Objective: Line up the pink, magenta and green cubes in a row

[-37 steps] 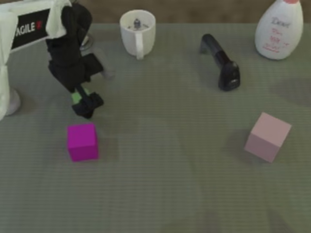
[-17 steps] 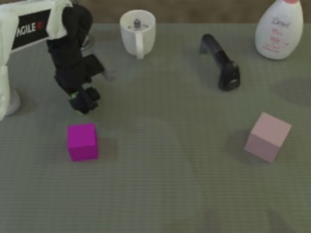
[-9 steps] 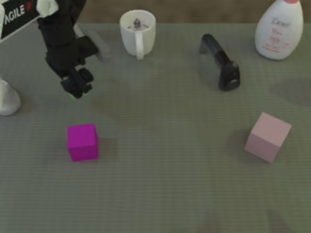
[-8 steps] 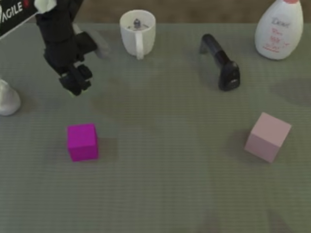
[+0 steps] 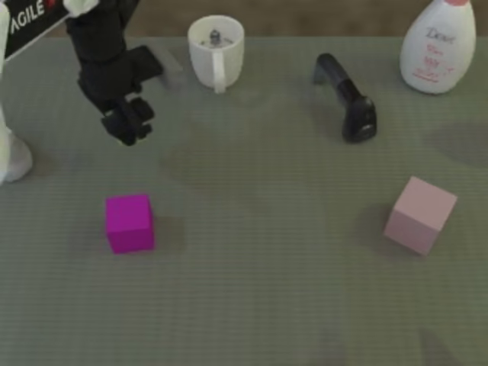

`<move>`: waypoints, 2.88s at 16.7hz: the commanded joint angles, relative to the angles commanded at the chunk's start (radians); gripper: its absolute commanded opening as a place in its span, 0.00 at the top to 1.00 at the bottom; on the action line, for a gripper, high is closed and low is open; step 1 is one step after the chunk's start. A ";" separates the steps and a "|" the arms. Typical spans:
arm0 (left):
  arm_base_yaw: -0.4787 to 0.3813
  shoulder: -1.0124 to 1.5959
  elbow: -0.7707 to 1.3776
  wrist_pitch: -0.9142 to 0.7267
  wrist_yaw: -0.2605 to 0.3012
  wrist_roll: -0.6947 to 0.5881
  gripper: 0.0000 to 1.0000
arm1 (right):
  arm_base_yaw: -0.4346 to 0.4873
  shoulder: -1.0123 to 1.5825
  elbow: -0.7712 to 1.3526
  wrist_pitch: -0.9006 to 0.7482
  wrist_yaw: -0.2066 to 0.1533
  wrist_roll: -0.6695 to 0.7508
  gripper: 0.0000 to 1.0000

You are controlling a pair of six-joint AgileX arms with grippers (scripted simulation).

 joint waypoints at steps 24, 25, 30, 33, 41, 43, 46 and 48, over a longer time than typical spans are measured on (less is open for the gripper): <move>-0.647 0.008 -0.081 0.101 -0.004 -0.128 1.00 | 0.000 0.000 0.000 0.000 0.000 0.000 0.00; -0.649 0.015 -0.107 0.136 -0.003 -0.128 1.00 | 0.000 0.000 0.000 0.000 0.000 0.000 0.00; -0.652 0.028 -0.145 0.180 -0.004 -0.128 1.00 | 0.000 0.000 0.000 0.000 0.000 0.000 0.00; -0.652 0.028 -0.145 0.180 -0.004 -0.128 0.85 | 0.000 0.000 0.000 0.000 0.000 0.000 0.00; -0.652 0.028 -0.145 0.180 -0.004 -0.128 0.25 | 0.000 0.000 0.000 0.000 0.000 0.000 0.00; -0.652 0.028 -0.145 0.180 -0.004 -0.128 0.10 | 0.000 0.000 0.000 0.000 0.000 0.000 0.00; -0.652 0.028 -0.145 0.180 -0.004 -0.128 0.00 | 0.000 0.000 0.000 0.000 0.000 0.000 0.00; -0.652 0.028 -0.145 0.180 -0.004 -0.128 0.00 | 0.000 0.000 0.000 0.000 0.000 0.000 0.00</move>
